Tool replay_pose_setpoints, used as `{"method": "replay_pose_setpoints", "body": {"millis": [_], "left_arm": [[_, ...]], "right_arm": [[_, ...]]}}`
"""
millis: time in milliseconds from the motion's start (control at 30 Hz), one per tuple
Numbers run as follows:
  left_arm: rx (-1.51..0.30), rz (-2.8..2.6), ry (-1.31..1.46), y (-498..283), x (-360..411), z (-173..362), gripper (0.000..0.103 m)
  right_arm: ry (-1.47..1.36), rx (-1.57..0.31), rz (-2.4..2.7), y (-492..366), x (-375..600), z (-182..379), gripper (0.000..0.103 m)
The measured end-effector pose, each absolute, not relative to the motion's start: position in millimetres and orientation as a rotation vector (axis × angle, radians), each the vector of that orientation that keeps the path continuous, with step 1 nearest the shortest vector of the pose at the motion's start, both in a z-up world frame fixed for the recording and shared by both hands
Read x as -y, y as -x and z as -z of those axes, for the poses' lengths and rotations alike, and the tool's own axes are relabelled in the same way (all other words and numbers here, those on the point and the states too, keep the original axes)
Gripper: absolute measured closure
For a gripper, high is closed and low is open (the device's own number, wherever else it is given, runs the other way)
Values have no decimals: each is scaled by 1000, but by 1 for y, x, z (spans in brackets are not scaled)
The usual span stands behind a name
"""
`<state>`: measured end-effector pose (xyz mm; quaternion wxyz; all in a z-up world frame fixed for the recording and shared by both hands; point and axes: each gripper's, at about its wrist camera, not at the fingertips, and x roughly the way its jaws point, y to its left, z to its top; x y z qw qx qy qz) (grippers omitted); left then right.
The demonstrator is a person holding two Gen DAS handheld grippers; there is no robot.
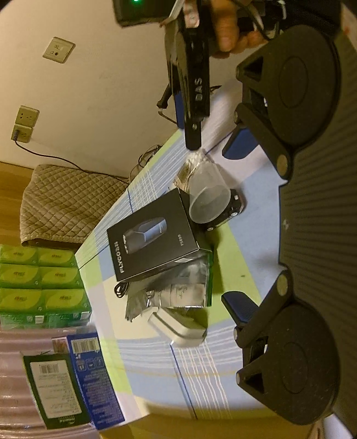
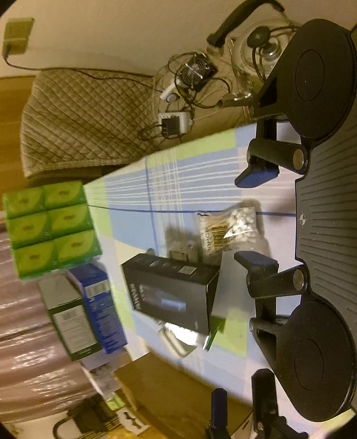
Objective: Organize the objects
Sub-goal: 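Grasp the bag of cotton swabs with the right tool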
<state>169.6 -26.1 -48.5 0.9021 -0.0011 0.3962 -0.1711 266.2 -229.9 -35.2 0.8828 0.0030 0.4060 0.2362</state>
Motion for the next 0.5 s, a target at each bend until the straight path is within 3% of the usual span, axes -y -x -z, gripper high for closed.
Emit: {"method": "replay_pose_setpoints", "body": {"millis": [233,333,433,500], "left_arm": [[-856,358,82,-179,16,69,3],[-866,355,73,-180,15,74,3],[-883,334,89,-181,11,77,3],[-888,328,82,-180,9,77,3]], "right_arm": [[35,-876,-522,-301,201,55,58],[43,-904,-524,-309,193,60,66],[68,-922,-531,-304,185,62,80],[42,-943,-554,-296,181,62,81]]}}
